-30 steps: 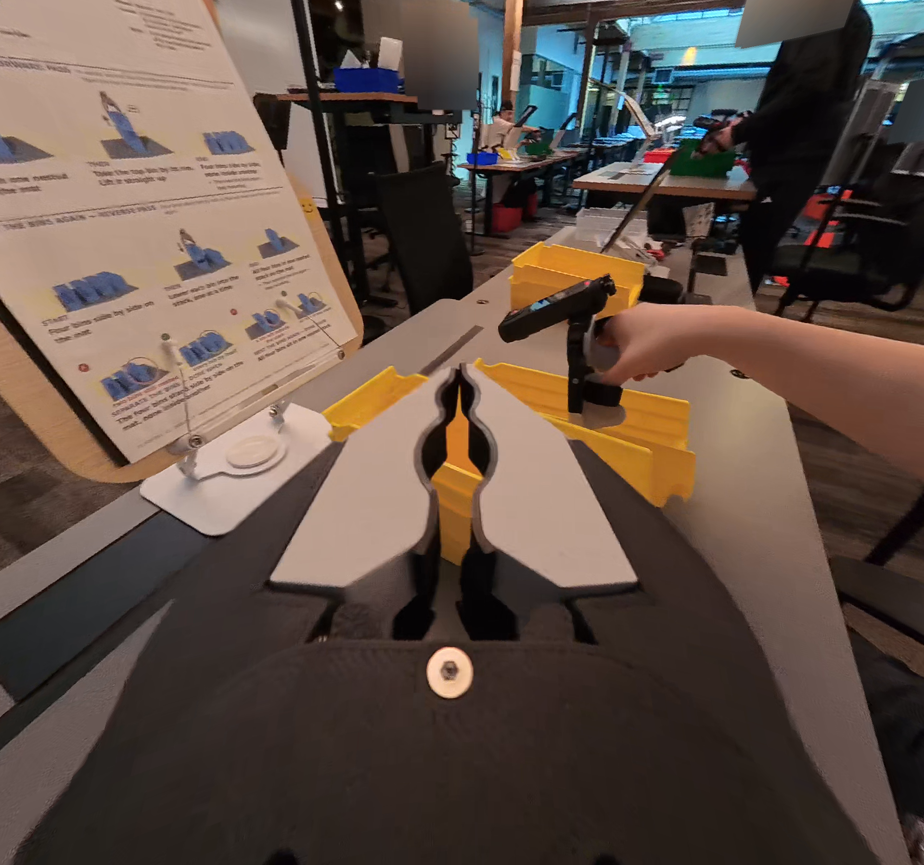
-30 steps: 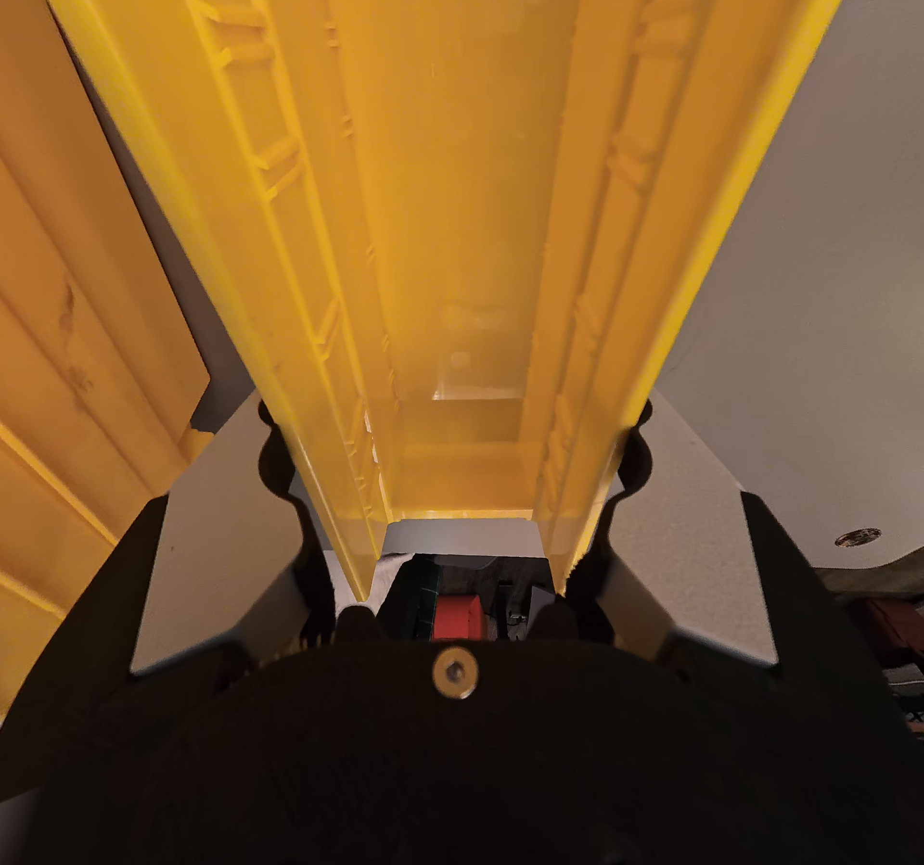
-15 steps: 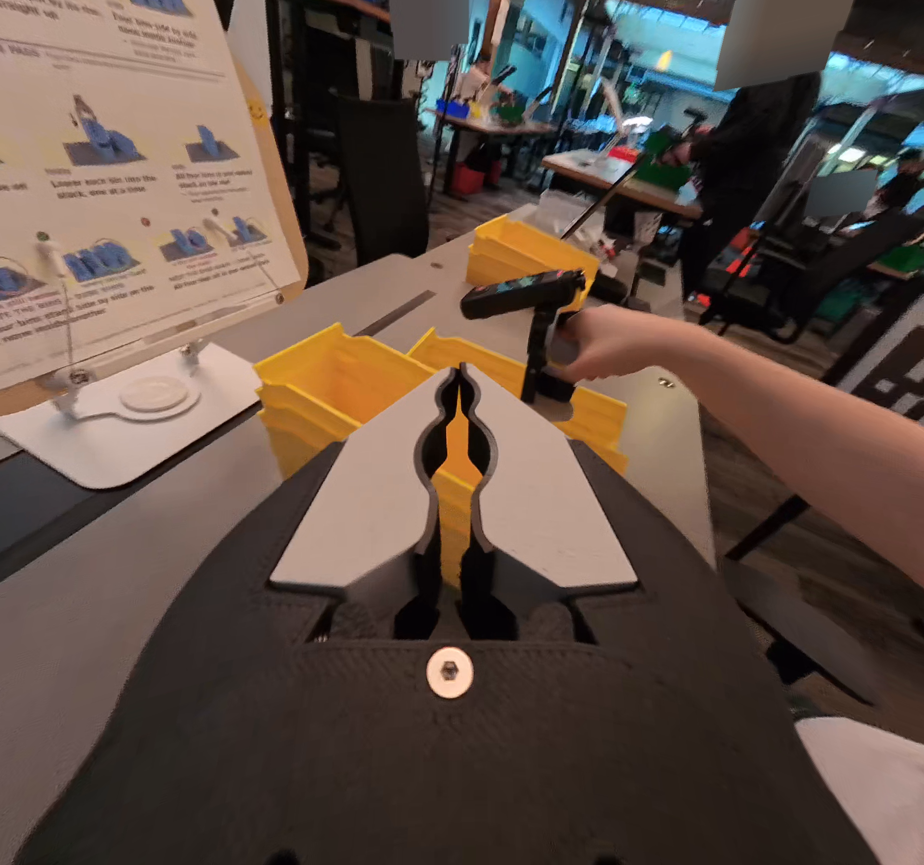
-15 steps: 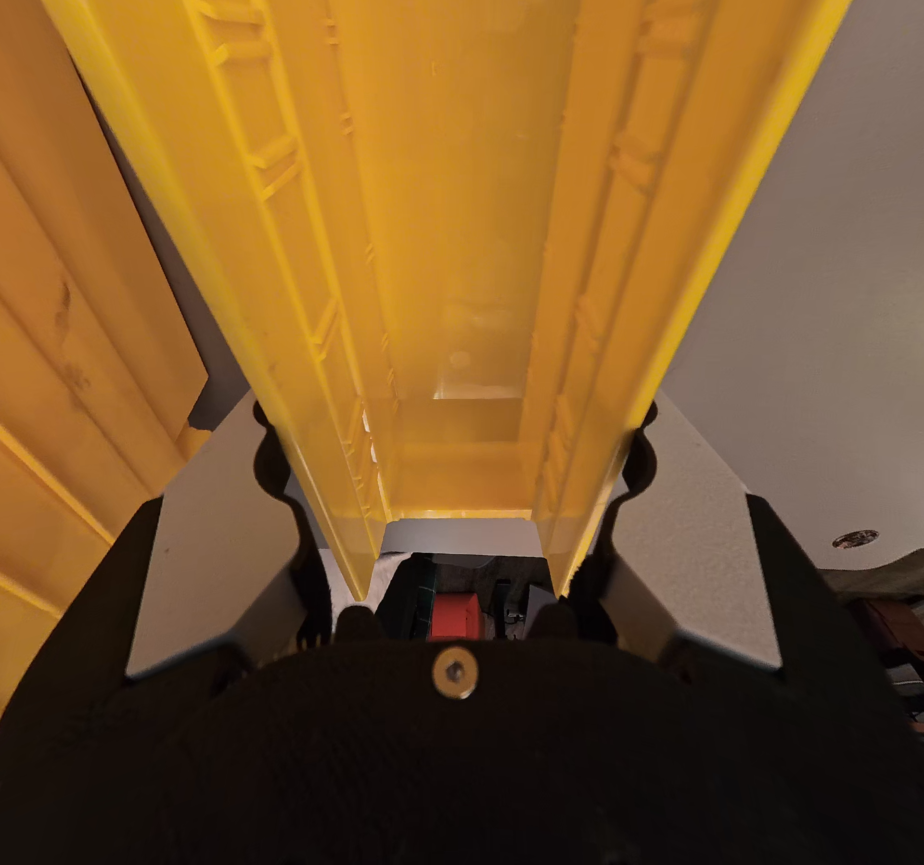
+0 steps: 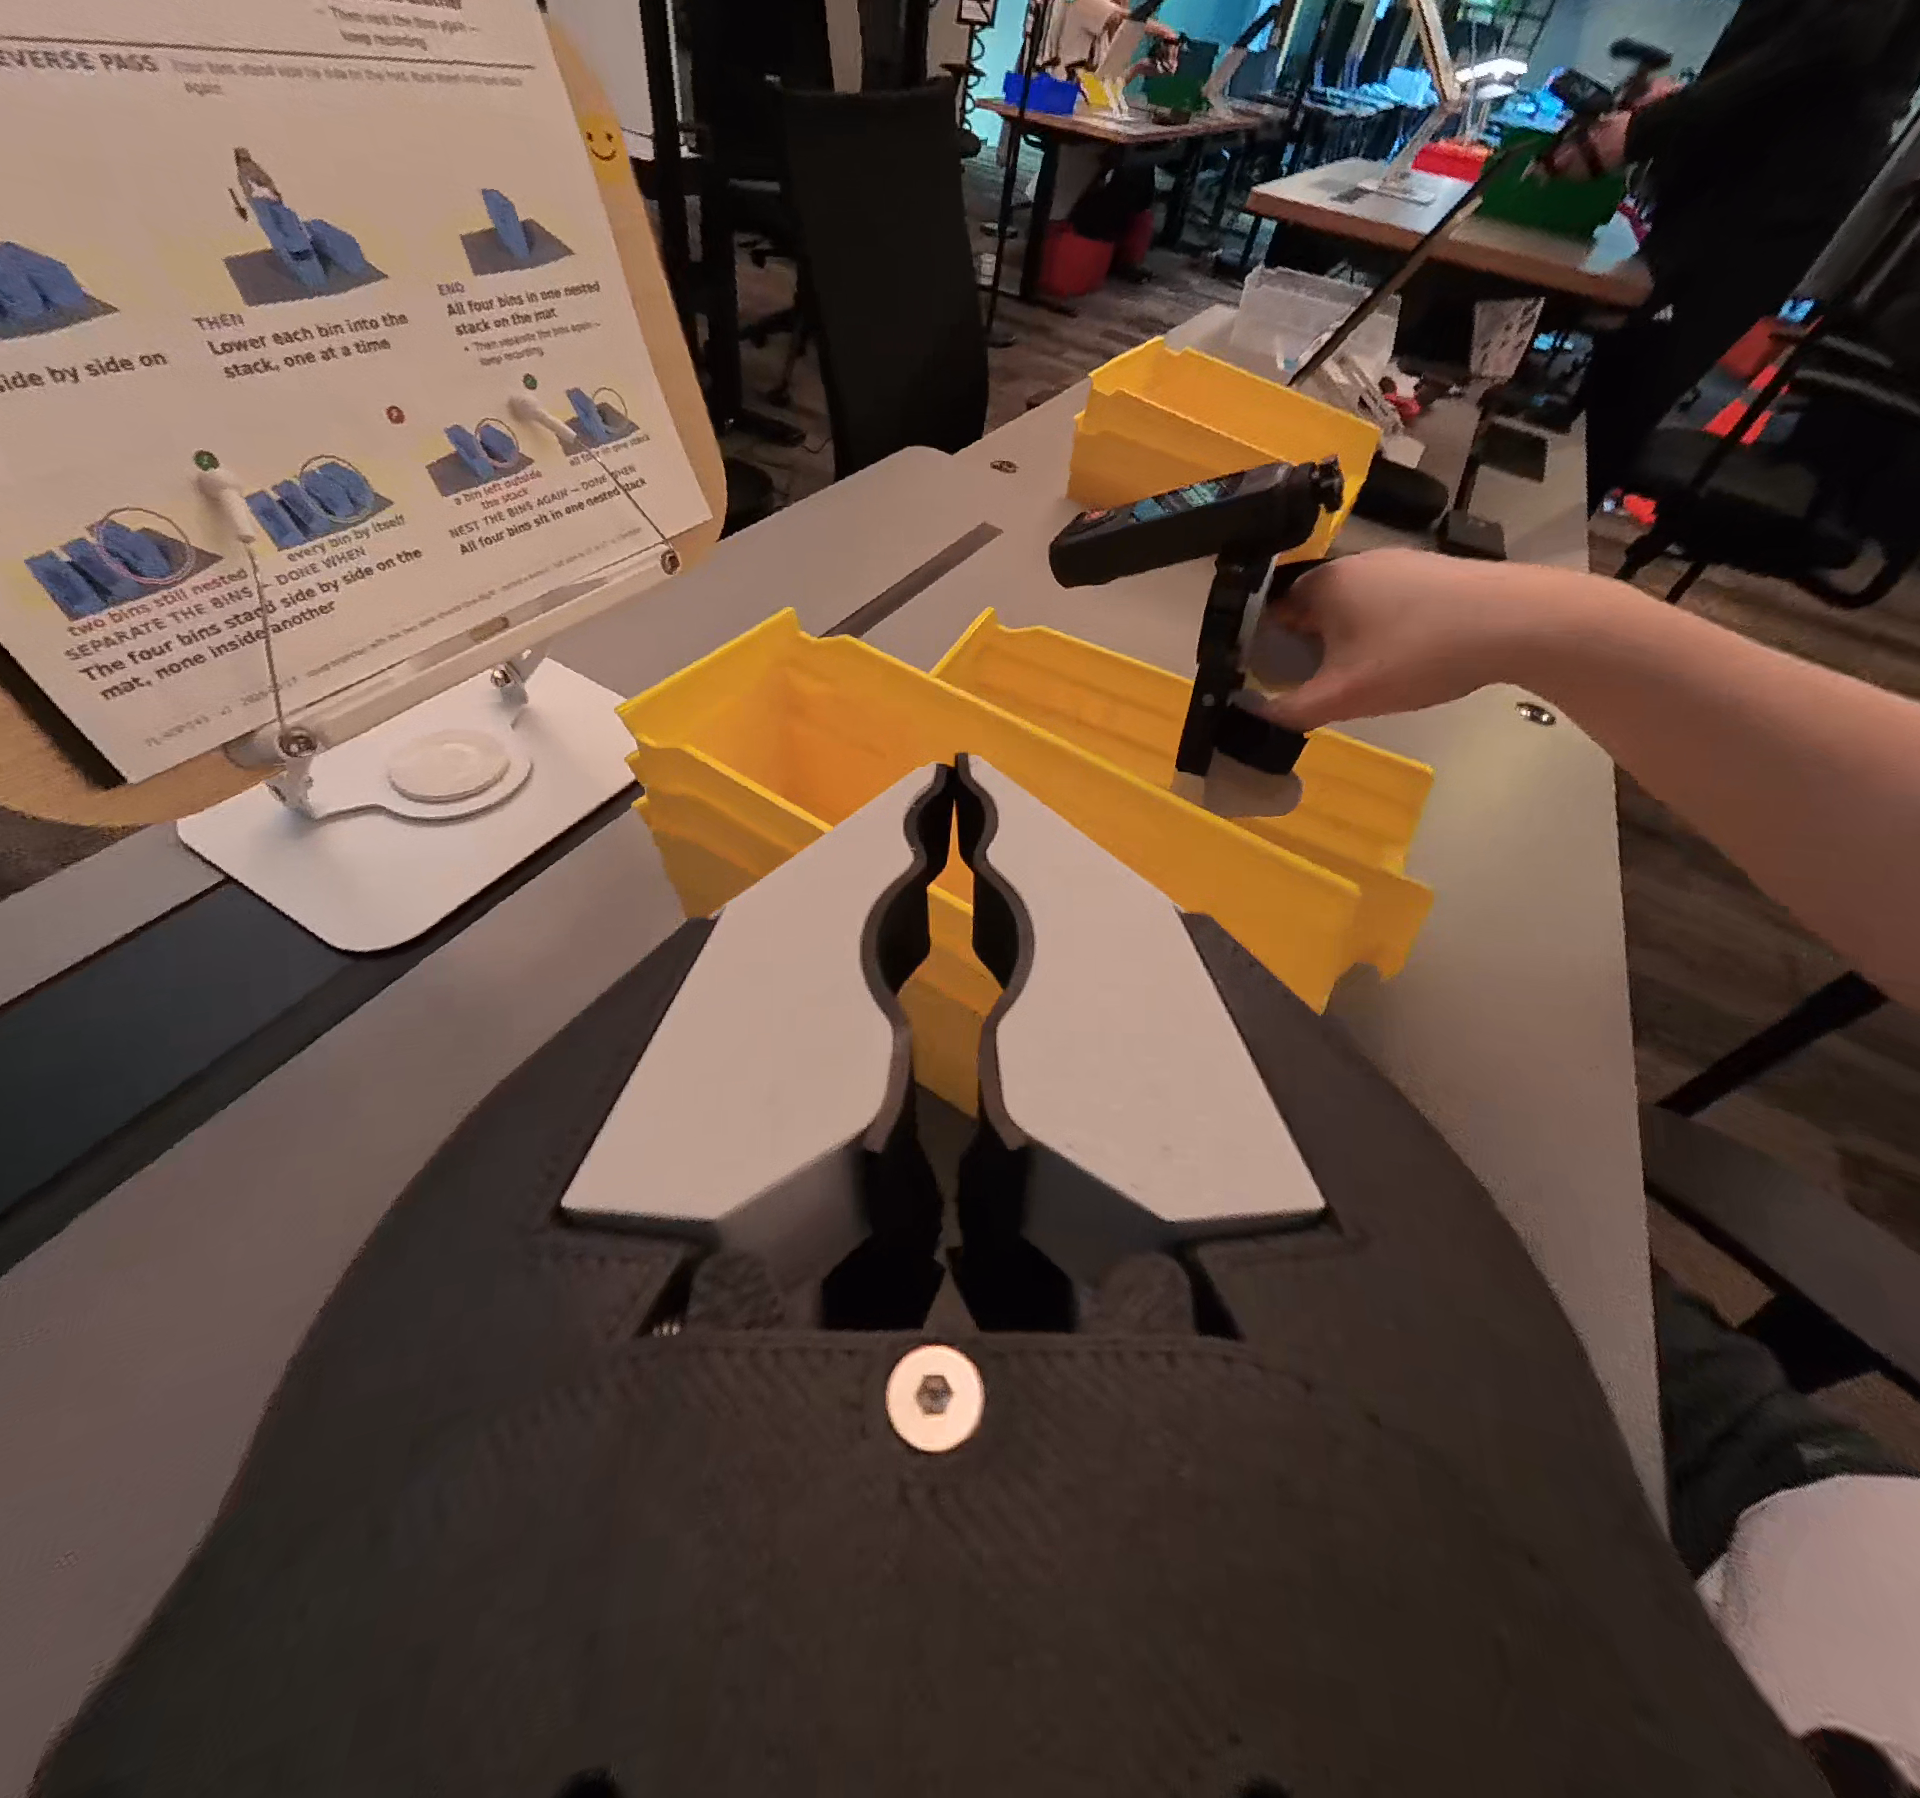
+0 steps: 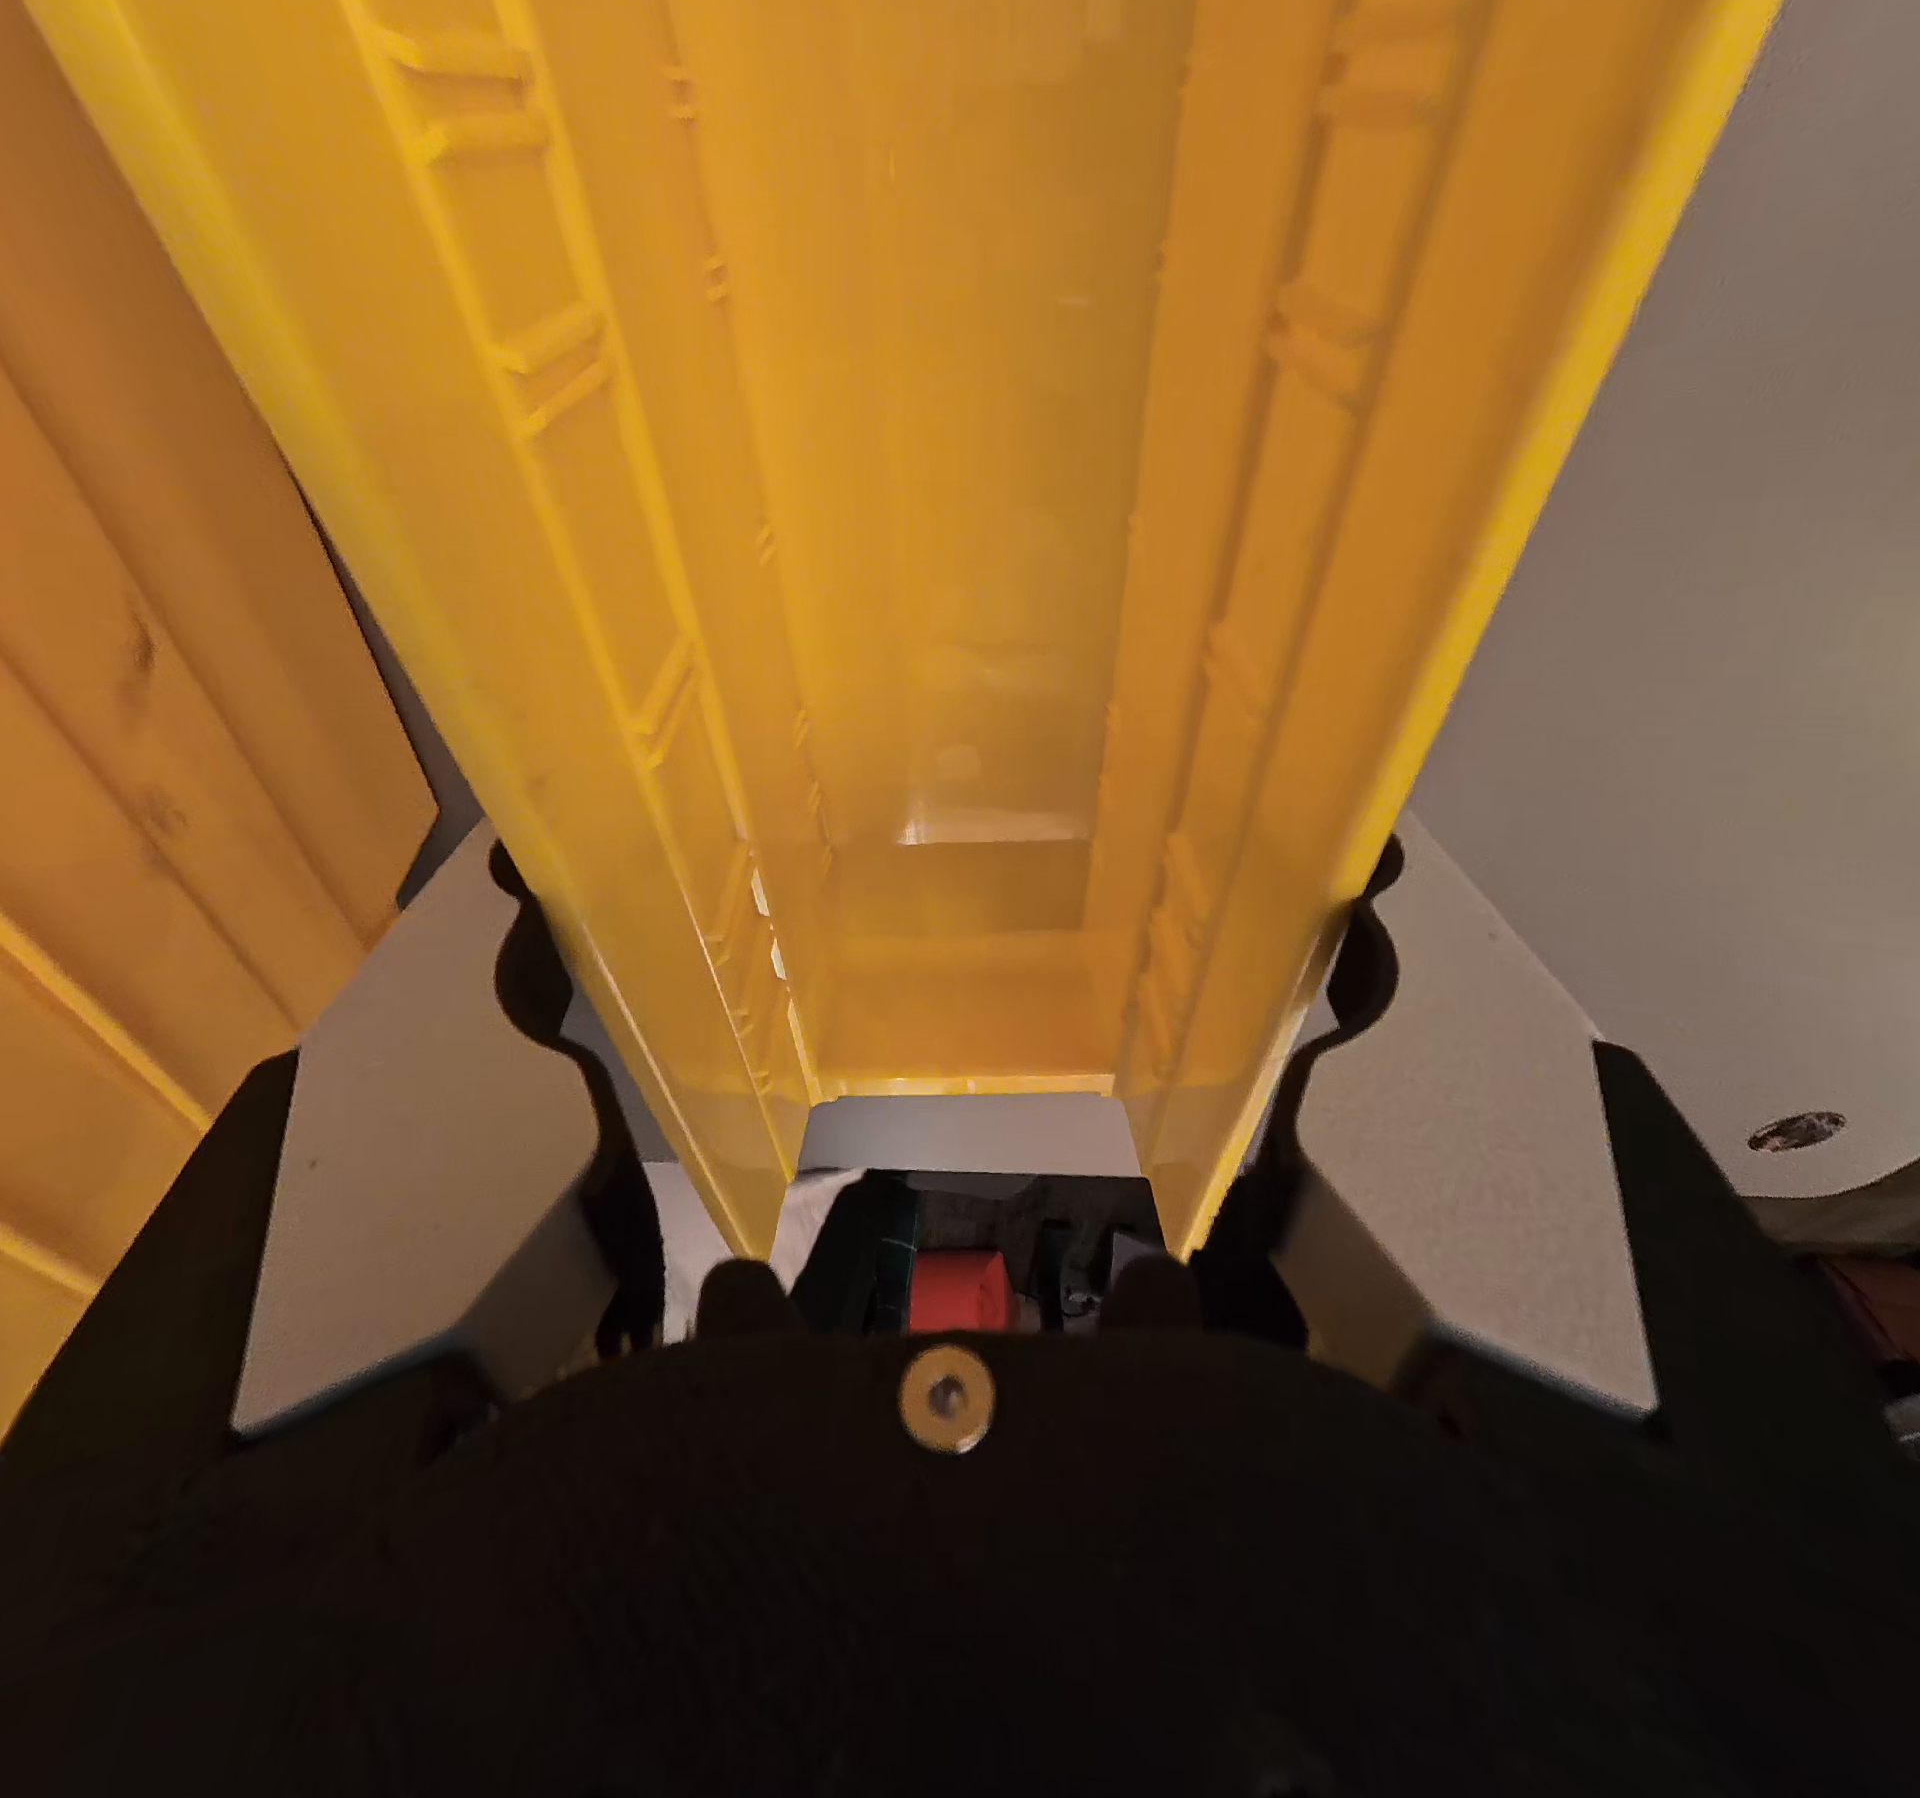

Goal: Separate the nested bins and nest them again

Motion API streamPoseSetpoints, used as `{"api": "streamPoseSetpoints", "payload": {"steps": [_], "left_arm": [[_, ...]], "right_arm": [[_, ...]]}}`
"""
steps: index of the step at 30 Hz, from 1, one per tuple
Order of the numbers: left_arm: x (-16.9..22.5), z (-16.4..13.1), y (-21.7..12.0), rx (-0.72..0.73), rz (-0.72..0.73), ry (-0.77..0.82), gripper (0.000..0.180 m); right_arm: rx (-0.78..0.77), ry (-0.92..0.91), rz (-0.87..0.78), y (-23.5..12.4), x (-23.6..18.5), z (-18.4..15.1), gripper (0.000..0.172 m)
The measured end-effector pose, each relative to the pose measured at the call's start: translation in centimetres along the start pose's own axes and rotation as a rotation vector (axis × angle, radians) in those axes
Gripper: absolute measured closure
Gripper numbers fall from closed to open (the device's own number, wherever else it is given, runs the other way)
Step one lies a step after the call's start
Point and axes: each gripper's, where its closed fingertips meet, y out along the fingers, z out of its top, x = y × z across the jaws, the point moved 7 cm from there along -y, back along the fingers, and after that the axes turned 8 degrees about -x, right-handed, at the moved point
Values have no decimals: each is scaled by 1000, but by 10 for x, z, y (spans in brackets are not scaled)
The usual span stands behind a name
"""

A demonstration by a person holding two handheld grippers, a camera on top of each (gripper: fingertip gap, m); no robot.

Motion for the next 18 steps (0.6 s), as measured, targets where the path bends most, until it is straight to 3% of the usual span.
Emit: {"api": "streamPoseSetpoints", "payload": {"steps": [7, 11, 18], "left_arm": [[12, 0, 5, -26, -22, 55, 180], [12, -1, 9, -45, -16, 57, 180], [13, -3, 8, -58, -27, 57, 180]], "right_arm": [[86, -25, 17, -4, 1, 12, 25], [110, -36, 18, -8, 1, 12, 46], [181, -32, 60, -19, 2, 11, 61]]}}
